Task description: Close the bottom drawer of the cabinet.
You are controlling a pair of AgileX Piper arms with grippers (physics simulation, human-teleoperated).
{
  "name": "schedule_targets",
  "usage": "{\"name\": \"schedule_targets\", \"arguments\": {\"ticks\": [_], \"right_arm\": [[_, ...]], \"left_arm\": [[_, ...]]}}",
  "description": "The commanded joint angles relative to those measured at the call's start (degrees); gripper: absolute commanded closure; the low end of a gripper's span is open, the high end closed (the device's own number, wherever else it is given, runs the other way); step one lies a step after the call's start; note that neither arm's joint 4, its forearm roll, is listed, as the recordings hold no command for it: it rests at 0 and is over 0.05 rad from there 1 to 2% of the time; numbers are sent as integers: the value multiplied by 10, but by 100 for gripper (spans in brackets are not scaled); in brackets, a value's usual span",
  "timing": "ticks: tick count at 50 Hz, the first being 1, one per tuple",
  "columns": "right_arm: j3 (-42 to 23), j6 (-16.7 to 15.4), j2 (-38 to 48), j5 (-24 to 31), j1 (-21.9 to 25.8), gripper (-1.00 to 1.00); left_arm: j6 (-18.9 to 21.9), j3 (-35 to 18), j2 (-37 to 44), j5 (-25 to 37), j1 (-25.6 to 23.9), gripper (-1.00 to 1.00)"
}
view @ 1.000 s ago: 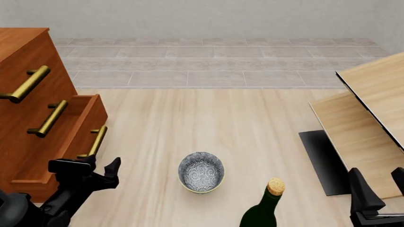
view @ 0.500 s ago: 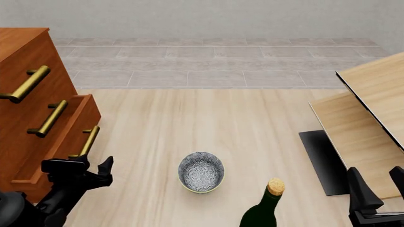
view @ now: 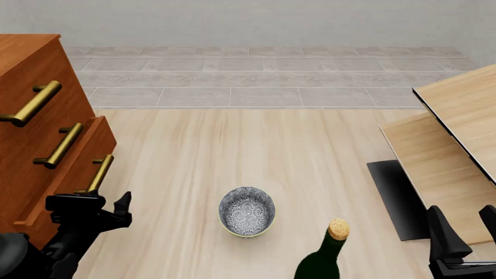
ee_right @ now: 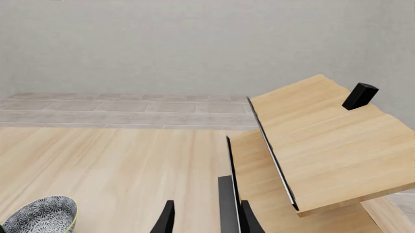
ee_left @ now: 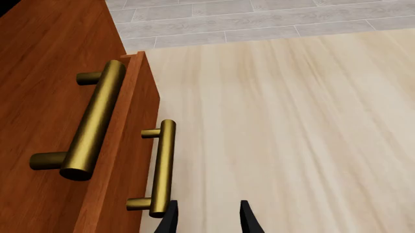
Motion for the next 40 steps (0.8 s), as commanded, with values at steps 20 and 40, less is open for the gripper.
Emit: {"name": "schedule_targets", "arguments": {"ticks": [20,40], "right_arm": [[0,4,-10,6,-6,-100],[0,7,-9,4,-8,-100]], "left_arm": [[31,-29,23,0,50,-100],[54,-33,23,0,65,-100]]}}
